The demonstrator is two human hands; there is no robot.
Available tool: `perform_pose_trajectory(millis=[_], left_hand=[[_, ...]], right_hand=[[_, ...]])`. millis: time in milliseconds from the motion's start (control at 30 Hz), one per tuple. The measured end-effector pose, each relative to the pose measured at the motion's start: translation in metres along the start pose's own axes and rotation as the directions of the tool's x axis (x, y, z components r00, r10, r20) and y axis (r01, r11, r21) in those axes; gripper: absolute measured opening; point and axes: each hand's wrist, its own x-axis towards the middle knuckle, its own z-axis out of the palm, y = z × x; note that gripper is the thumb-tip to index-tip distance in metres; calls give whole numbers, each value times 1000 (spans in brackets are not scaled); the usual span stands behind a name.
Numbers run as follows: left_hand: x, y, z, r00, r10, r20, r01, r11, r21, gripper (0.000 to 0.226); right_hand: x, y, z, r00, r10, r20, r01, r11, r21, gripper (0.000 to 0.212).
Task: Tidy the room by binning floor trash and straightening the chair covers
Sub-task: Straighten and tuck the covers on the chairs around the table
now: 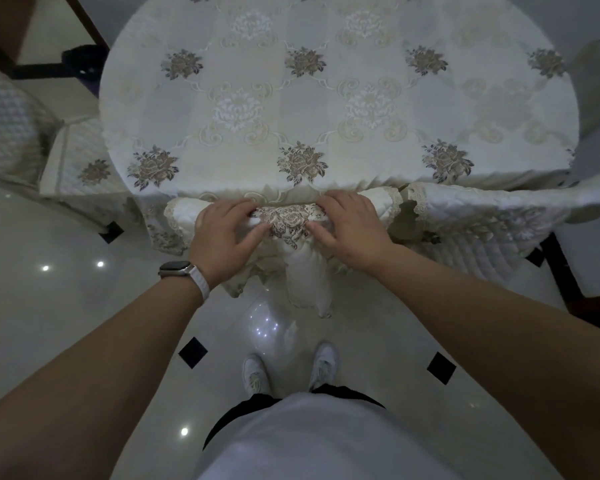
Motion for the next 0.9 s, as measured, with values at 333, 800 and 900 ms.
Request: perform_pose_trajectory(millis=[333, 800, 900], left_hand=[[-49, -16, -52, 989, 21, -145, 8, 981, 195, 46], [-170, -155, -176, 939, -43, -342, 175, 913, 368, 46], [-201, -198, -206, 925, -55, -377, 216, 890, 401, 46]], right_hand=[[23, -59, 0, 955, -280, -92, 270, 956, -111, 50], [70, -272, 48, 889, -441, 121, 457, 869, -190, 58], [86, -329, 65, 860, -500, 102, 510, 842, -174, 56]])
